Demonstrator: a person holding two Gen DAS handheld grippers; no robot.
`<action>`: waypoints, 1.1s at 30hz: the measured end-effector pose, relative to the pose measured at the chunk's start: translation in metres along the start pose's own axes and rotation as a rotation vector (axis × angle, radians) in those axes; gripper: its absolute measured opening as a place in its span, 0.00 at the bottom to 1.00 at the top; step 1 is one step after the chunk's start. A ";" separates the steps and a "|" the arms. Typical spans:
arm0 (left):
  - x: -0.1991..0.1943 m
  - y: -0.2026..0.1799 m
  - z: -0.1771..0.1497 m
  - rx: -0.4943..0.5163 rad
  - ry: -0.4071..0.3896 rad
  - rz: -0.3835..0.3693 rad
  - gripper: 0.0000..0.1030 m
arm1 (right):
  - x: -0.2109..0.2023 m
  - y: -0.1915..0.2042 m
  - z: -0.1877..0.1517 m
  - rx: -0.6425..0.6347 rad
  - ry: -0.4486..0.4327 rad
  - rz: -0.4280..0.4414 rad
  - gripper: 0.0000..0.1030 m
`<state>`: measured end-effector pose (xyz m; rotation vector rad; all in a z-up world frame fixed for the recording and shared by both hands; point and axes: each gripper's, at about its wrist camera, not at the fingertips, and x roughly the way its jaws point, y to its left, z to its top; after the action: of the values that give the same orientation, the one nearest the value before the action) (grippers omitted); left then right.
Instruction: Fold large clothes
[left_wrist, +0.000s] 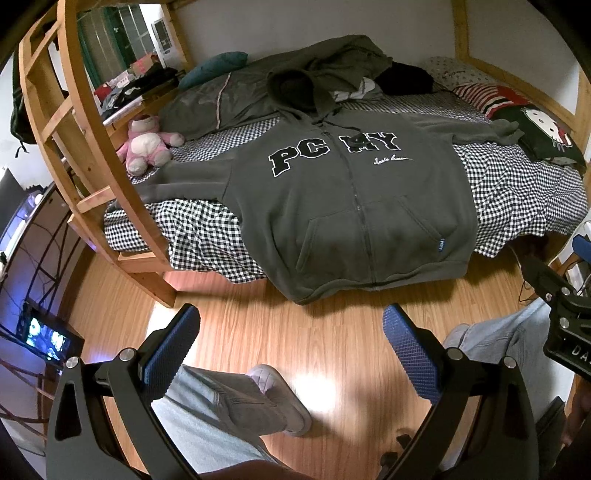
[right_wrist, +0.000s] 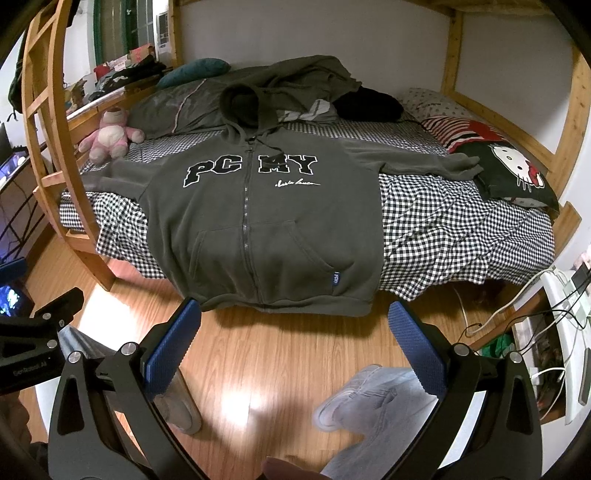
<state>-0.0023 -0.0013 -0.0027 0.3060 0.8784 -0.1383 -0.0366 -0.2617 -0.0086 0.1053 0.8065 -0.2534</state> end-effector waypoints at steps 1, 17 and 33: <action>0.000 -0.001 0.000 0.001 0.001 0.000 0.95 | 0.000 0.000 0.000 0.000 0.000 0.001 0.97; 0.003 -0.005 0.002 0.012 0.017 -0.002 0.95 | -0.002 -0.003 0.001 0.010 0.000 0.004 0.97; 0.100 0.008 0.056 -0.095 0.127 0.002 0.95 | 0.083 -0.002 0.038 -0.049 0.017 0.077 0.97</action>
<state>0.1040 -0.0112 -0.0447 0.2293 1.0073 -0.0753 0.0452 -0.2859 -0.0426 0.0925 0.8232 -0.1599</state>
